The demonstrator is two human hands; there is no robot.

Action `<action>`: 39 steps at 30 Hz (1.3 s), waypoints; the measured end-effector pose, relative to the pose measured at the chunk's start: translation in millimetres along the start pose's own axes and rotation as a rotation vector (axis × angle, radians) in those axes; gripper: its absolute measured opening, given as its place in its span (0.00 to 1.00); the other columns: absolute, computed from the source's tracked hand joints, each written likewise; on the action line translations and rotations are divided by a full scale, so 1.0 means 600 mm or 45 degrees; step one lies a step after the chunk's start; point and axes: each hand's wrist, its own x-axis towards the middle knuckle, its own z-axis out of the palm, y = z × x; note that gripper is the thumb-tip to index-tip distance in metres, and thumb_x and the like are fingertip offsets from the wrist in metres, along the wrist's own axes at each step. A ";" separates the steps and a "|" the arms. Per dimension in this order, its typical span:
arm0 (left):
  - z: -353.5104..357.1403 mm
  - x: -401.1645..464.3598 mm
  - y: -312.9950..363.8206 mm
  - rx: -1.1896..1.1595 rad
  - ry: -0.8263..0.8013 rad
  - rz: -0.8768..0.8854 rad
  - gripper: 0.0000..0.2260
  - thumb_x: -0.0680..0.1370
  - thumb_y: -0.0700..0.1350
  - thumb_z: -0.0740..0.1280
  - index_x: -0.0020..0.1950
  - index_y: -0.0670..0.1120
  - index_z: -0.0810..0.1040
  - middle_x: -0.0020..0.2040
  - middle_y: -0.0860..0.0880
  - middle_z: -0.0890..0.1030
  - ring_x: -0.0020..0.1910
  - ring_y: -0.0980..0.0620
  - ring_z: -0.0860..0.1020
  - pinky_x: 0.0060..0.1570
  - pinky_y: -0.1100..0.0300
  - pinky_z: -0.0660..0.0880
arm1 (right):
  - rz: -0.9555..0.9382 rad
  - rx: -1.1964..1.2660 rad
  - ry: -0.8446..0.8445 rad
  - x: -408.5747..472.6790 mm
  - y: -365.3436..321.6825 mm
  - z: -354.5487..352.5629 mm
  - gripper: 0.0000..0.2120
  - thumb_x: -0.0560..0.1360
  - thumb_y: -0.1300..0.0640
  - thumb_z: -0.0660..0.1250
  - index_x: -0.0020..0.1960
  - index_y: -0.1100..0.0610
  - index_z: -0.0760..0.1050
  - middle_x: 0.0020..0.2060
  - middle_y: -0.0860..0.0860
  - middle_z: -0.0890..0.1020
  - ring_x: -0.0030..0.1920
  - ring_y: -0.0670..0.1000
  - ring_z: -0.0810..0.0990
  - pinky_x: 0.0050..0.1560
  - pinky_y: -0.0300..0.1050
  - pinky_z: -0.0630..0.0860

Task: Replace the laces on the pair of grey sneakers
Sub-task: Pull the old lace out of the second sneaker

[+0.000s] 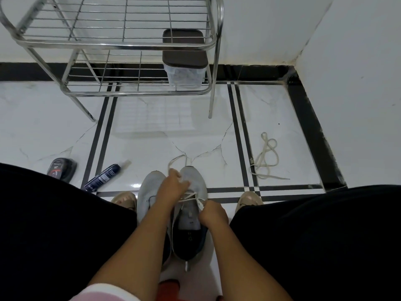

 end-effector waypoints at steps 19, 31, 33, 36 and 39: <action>-0.006 -0.026 -0.019 0.166 0.585 -0.209 0.25 0.75 0.53 0.69 0.67 0.43 0.70 0.62 0.40 0.74 0.61 0.39 0.72 0.55 0.48 0.71 | 0.010 0.046 -0.003 0.010 -0.012 -0.033 0.18 0.73 0.49 0.67 0.59 0.57 0.75 0.56 0.56 0.79 0.55 0.58 0.79 0.50 0.48 0.78; 0.036 -0.054 -0.042 0.489 -0.042 -0.086 0.12 0.80 0.47 0.61 0.49 0.42 0.81 0.49 0.43 0.83 0.50 0.45 0.80 0.42 0.59 0.70 | -0.440 -0.267 0.002 0.044 -0.041 -0.010 0.12 0.76 0.54 0.65 0.58 0.50 0.80 0.59 0.55 0.71 0.61 0.58 0.71 0.58 0.48 0.74; 0.039 -0.056 -0.048 0.493 -0.013 -0.103 0.12 0.80 0.45 0.60 0.48 0.40 0.81 0.49 0.42 0.82 0.49 0.44 0.80 0.41 0.59 0.67 | -0.459 -0.279 -0.045 0.039 -0.046 -0.005 0.11 0.76 0.54 0.64 0.55 0.54 0.81 0.55 0.55 0.72 0.60 0.57 0.71 0.56 0.47 0.74; 0.036 -0.059 -0.066 0.478 0.039 -0.168 0.12 0.78 0.43 0.60 0.46 0.39 0.80 0.48 0.40 0.82 0.49 0.41 0.79 0.41 0.56 0.69 | -0.263 0.316 -0.038 0.029 -0.045 -0.046 0.12 0.76 0.58 0.59 0.38 0.62 0.74 0.36 0.56 0.74 0.46 0.57 0.77 0.44 0.46 0.72; 0.035 -0.057 -0.065 0.483 0.038 -0.151 0.12 0.78 0.42 0.58 0.46 0.38 0.79 0.47 0.40 0.81 0.48 0.41 0.79 0.42 0.54 0.73 | 0.110 1.198 0.004 0.029 -0.018 -0.070 0.19 0.79 0.49 0.58 0.34 0.58 0.66 0.28 0.54 0.72 0.34 0.54 0.76 0.35 0.44 0.73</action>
